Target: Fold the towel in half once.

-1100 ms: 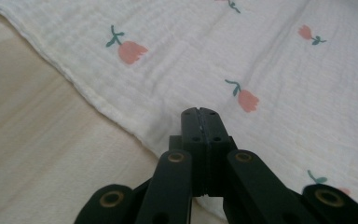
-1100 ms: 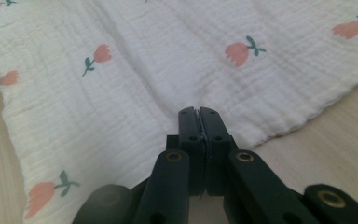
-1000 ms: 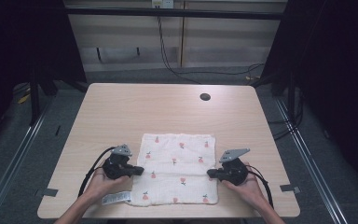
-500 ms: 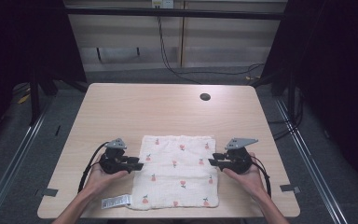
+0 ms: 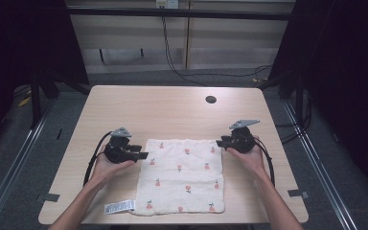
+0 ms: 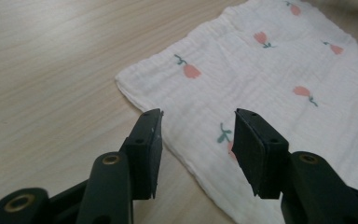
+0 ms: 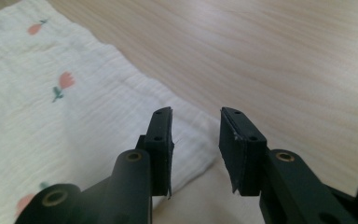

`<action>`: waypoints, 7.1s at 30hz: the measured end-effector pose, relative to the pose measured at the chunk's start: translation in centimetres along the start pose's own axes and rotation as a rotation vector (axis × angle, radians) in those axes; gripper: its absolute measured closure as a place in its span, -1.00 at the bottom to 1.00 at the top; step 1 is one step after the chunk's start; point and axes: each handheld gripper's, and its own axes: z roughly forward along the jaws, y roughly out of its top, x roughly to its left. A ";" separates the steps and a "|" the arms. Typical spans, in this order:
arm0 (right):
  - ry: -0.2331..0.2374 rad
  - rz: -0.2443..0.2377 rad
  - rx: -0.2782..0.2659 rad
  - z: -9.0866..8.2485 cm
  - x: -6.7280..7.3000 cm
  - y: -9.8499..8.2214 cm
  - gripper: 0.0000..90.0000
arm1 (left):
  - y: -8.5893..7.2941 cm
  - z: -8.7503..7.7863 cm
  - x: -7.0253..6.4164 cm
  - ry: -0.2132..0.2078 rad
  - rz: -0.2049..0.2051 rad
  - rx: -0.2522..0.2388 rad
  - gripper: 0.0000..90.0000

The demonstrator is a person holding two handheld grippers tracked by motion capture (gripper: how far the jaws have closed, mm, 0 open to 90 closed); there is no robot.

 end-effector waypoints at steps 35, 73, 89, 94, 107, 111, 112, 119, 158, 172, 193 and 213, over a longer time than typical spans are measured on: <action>0.056 0.063 0.004 2.1 -0.6 0.3 0.96 | 1.1 3.9 3.4 0.018 -0.010 0.015 0.34; 0.131 0.101 -0.138 -1.1 -1.2 0.7 0.96 | 3.1 2.4 1.8 -0.067 0.009 -0.114 0.91; 0.102 0.069 -0.178 -2.4 -2.2 3.3 0.97 | 4.6 1.3 2.0 -0.037 0.013 -0.184 0.91; 0.109 0.074 -0.221 -3.6 -2.4 4.0 0.97 | 5.5 -0.2 1.8 -0.058 0.028 -0.220 0.92; 0.152 0.052 -0.229 -5.2 -0.8 2.8 0.97 | 4.1 -1.7 -0.3 -0.062 0.103 -0.198 0.92; 0.160 0.038 -0.241 -5.9 -0.2 3.0 0.97 | 4.0 -2.0 -0.8 -0.068 0.105 -0.206 0.92; 0.159 0.034 -0.243 -6.1 -0.1 3.0 0.97 | 3.9 -2.1 -1.0 -0.070 0.106 -0.208 0.92; 0.162 0.029 -0.256 -7.4 0.4 2.4 0.97 | 3.2 -2.8 -1.6 -0.061 0.134 -0.188 0.92; 0.213 -0.076 -0.146 -9.7 6.2 -4.5 0.97 | -2.1 -4.9 -5.7 -0.185 0.154 -0.091 0.90; 0.234 -0.072 -0.044 -8.1 7.0 -7.6 0.94 | -5.3 -3.1 -7.2 -0.231 0.173 0.025 0.86; 0.260 -0.094 -0.001 -8.2 8.1 -8.4 0.68 | -5.5 -4.0 -7.3 -0.239 0.193 0.000 0.62; 0.242 -0.108 0.060 -2.9 8.4 -5.6 0.30 | -5.0 -0.5 -5.5 -0.141 0.186 0.089 0.65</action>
